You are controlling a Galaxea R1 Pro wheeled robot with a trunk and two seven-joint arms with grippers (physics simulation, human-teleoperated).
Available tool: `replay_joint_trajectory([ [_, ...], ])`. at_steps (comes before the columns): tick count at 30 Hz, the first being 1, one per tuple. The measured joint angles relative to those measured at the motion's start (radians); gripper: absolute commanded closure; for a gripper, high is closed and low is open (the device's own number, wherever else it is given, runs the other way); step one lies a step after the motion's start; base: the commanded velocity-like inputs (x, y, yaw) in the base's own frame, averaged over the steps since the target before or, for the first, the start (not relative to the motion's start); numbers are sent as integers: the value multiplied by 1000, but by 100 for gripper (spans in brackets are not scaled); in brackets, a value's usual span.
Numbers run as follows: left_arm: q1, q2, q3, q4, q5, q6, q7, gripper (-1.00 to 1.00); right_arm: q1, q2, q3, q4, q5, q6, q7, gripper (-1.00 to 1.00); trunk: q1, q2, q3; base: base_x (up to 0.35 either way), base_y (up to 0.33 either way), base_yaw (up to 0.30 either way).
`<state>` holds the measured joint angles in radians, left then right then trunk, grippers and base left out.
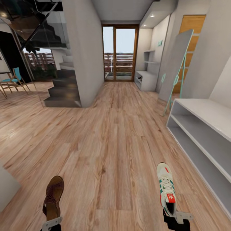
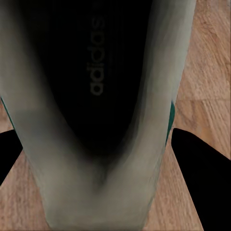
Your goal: Pick up the two gym shoes and the two sandals from the corridor floor and place them onto the hallstand (shoe rack) in the corridor, making sure they are on the rack and not on the floor. Arrange them so the two gym shoes are next to each other and the two sandals are next to each other.
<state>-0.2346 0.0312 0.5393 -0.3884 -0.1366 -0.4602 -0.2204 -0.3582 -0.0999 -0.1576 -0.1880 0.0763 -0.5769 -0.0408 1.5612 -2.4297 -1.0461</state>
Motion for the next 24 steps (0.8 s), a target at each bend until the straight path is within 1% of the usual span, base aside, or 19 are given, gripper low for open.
replay_joint_trajectory([
  [14,0,0,2,0,0,0,0,100,0,0,0,0,0,0,1,100,0,0,0,340,0,0],
  [24,0,0,2,1,0,1,0,100,0,0,0,30,-1,0,0,100,0,0,0,340,0,0],
])
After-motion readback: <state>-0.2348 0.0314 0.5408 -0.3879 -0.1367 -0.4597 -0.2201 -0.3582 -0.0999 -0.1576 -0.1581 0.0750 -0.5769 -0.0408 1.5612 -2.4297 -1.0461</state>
